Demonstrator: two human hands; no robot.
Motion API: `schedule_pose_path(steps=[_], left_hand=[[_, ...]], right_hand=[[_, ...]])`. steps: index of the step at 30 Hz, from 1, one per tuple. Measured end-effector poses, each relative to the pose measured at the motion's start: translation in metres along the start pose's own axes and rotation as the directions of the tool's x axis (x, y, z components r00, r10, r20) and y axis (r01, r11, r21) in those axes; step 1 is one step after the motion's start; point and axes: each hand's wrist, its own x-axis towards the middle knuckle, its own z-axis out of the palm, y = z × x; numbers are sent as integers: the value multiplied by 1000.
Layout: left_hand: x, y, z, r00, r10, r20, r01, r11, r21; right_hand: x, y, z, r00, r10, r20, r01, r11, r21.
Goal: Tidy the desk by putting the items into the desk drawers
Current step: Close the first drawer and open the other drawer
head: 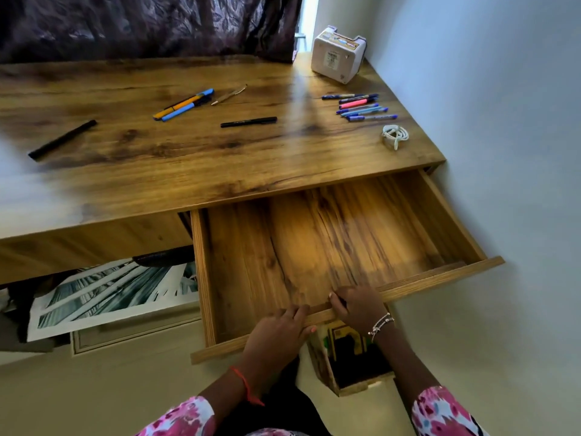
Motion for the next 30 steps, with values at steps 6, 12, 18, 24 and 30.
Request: schedule_pose_path(steps=[6,12,18,24,30], left_hand=[[-19,17,19,999,29,24,-29,1000,9],[-31,30,29,999,27,34,-26,999,-25],[-41,39,34,997,42,65,-41,999,-15],[-48,45,38,996,51,74,-48,998,-34],[-53,50,42,999,35,15,-35,999,-22]], right_hand=[[-32,-4,2,999,24,-32,-25,999,-40],[-51,1,10,997,77,-5,-77,997,-23],[-64,1,13,990,124,64,-121,991,-55],[-73,-1,11,982,156,110,-148,986,-71],[-76,1,9,971,147,189,-120,982,-149]])
